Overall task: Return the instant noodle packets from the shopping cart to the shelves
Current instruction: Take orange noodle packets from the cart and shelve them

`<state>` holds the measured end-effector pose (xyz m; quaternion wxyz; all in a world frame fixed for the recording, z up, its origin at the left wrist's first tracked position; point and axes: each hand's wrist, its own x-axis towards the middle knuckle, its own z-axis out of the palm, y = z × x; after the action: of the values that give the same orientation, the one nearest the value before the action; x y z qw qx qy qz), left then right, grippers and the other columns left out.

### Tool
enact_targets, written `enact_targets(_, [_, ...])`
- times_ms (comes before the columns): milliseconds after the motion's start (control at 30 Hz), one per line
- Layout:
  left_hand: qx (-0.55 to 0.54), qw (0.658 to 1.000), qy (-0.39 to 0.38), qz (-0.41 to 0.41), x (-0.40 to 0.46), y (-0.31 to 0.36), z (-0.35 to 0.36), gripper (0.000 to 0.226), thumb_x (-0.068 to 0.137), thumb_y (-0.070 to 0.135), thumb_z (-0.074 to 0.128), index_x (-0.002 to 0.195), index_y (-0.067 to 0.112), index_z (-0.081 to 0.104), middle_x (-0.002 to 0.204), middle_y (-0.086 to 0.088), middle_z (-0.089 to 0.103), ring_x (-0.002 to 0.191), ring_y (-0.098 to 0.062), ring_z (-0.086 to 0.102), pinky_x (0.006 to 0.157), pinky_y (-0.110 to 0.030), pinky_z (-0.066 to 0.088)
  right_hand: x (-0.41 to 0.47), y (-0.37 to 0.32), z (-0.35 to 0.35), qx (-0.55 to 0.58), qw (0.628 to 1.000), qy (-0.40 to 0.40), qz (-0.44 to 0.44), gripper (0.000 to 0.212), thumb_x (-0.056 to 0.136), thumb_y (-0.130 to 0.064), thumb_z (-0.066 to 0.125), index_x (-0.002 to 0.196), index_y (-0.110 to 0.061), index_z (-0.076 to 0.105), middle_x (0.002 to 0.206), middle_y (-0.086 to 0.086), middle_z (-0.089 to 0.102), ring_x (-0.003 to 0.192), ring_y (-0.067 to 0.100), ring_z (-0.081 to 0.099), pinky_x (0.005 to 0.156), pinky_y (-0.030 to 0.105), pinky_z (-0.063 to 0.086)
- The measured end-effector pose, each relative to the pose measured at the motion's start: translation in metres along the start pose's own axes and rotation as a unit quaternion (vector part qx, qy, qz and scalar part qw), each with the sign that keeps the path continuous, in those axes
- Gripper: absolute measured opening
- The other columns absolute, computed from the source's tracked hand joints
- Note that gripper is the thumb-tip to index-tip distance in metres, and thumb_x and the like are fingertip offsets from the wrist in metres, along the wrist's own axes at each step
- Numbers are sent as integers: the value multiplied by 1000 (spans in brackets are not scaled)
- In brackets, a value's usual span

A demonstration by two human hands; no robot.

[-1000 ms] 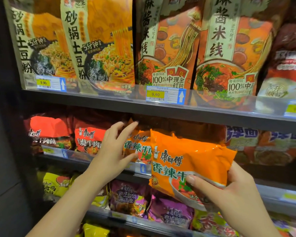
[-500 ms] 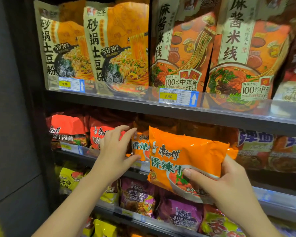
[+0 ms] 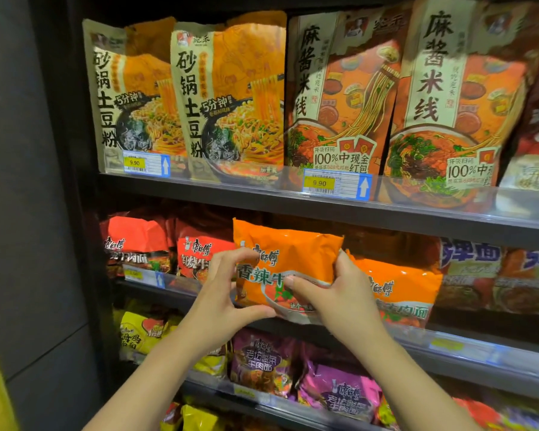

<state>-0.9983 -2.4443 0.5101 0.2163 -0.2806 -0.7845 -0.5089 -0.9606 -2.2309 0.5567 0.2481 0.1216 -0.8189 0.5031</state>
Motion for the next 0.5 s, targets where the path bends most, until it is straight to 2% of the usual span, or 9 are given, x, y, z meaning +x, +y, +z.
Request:
enact_targets(100, [17, 1000, 22, 8, 6, -3, 1, 81, 71, 30, 93, 130, 55, 44, 136, 20, 38, 128, -3, 48, 102, -45, 53, 1, -1, 7, -61, 998, 21, 0, 60, 76, -51, 85, 123, -34, 53, 109, -23, 65, 100, 0, 65, 77, 16, 53])
enact_targets(133, [17, 1000, 23, 7, 8, -5, 0, 80, 72, 30, 93, 130, 55, 44, 135, 20, 38, 128, -3, 48, 102, -46, 53, 0, -2, 7, -70, 997, 24, 1, 71, 75, -51, 86, 133, -33, 49, 118, -21, 64, 107, 3, 64, 82, 18, 54])
enact_targets(200, [28, 999, 29, 7, 11, -9, 0, 80, 74, 30, 92, 132, 55, 43, 135, 21, 38, 127, -1, 47, 101, -46, 53, -7, -2, 2, -84, 996, 38, -6, 101, 74, -50, 86, 156, -32, 30, 140, -18, 51, 125, 2, 54, 98, 21, 51])
enact_targets(233, [31, 999, 33, 5, 12, -11, 0, 79, 74, 30, 92, 132, 55, 44, 134, 22, 38, 127, 1, 46, 102, -45, 53, -13, 0, -2, -109, 992, 59, -27, 108, 76, -46, 86, 161, -30, 21, 141, -18, 45, 129, 0, 48, 102, 19, 46])
enact_targets(267, [34, 999, 39, 4, 13, -12, 0, 79, 74, 30, 91, 132, 56, 44, 133, 23, 38, 126, 4, 45, 103, -43, 52, -19, 3, -5, -157, 981, 89, -68, 105, 79, -39, 85, 162, -25, 22, 139, -14, 45, 128, 2, 45, 102, 19, 43])
enact_targets(333, [44, 998, 50, 7, 16, -14, 3, 78, 76, 30, 90, 134, 56, 44, 133, 22, 38, 125, 6, 44, 104, -34, 49, -29, 13, -4, -270, 938, 131, -171, 81, 83, -24, 84, 153, -15, 44, 132, -3, 51, 122, 13, 51, 97, 28, 50])
enact_targets(367, [52, 997, 55, 12, 17, -15, 5, 77, 77, 30, 89, 135, 54, 45, 133, 20, 38, 125, 4, 44, 103, -29, 47, -31, 20, -2, -311, 919, 125, -209, 66, 84, -19, 83, 145, -13, 56, 128, 0, 54, 117, 17, 55, 92, 33, 55])
enact_targets(433, [70, 995, 60, 29, 20, -17, 11, 76, 79, 29, 88, 139, 49, 46, 133, 15, 38, 126, 0, 46, 101, -21, 45, -32, 34, 5, -369, 898, 83, -225, 54, 83, -12, 83, 134, -15, 65, 126, 2, 59, 111, 22, 61, 84, 38, 61])
enact_targets(500, [83, 994, 56, 38, 24, -18, 17, 76, 80, 27, 87, 141, 45, 46, 132, 12, 36, 122, 5, 45, 97, -10, 43, -30, 46, 12, -411, 892, 28, -188, 63, 77, -11, 88, 135, -16, 65, 129, 4, 62, 111, 24, 65, 83, 37, 63])
